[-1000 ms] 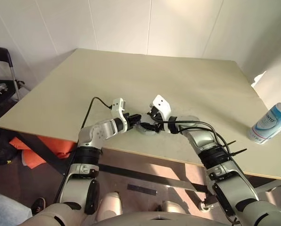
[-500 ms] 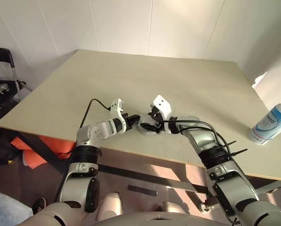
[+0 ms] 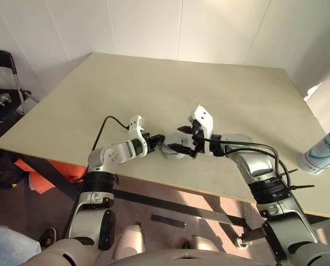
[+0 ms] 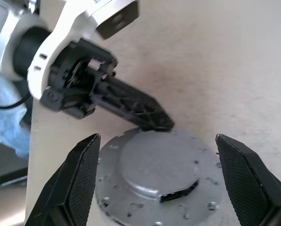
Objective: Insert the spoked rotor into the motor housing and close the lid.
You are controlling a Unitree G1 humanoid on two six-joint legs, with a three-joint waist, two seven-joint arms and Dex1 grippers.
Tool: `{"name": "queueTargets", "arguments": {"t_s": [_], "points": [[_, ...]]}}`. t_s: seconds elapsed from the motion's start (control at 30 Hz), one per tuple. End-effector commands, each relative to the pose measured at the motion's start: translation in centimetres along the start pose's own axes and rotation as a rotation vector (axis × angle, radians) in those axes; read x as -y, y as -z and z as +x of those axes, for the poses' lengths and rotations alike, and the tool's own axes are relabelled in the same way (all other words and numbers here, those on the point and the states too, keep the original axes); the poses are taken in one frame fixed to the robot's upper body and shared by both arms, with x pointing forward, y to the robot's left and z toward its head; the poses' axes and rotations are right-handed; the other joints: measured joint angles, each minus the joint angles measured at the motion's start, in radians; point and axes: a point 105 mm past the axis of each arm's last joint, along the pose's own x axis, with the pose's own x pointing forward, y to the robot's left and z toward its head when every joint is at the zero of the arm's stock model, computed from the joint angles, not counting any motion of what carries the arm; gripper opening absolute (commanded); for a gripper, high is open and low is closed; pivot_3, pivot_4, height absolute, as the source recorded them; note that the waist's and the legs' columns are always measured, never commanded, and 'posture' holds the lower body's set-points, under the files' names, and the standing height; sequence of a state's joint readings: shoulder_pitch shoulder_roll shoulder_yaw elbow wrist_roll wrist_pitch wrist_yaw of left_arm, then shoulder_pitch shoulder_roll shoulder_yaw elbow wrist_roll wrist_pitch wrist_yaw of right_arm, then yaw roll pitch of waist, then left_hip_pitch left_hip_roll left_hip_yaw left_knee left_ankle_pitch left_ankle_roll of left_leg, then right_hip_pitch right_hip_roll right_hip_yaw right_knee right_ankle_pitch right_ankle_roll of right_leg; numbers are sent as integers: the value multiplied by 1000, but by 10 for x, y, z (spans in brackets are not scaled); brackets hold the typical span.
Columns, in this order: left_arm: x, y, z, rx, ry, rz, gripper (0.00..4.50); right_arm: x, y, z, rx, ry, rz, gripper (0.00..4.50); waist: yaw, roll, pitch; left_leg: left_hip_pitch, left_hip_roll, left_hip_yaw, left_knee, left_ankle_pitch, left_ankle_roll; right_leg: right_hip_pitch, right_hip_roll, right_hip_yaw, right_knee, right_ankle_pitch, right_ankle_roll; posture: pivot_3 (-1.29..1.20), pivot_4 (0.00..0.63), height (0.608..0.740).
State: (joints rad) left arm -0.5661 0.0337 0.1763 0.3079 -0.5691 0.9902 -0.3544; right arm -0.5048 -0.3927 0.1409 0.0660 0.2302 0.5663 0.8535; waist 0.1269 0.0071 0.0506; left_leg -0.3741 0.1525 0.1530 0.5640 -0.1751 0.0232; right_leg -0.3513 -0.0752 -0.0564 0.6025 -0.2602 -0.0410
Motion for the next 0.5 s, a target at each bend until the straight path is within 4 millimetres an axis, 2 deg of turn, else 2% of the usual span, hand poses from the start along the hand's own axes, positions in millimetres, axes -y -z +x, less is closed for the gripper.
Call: {"name": "queueTargets", "arguments": {"t_s": [0.03,0.23,0.5], "points": [[-3,18,5,-73,-8,-20,0,19,-18,-9,44,86,31,4387,0,0,0,0,0,0,0,0,0,0,0,0,0,0,0,0,0,740],[6,8,5,-9,51,-1,0,31,-3,-23,-33,157,136,4387,0,2,2,0,0,0,0,0,-1,0,0,0,0,0,0,0,0,740],[15,2,3,31,110,19,0,24,11,-46,-69,83,452,4387,1,3,4,0,0,0,0,1,-1,0,0,0,0,0,0,0,0,740]]}}
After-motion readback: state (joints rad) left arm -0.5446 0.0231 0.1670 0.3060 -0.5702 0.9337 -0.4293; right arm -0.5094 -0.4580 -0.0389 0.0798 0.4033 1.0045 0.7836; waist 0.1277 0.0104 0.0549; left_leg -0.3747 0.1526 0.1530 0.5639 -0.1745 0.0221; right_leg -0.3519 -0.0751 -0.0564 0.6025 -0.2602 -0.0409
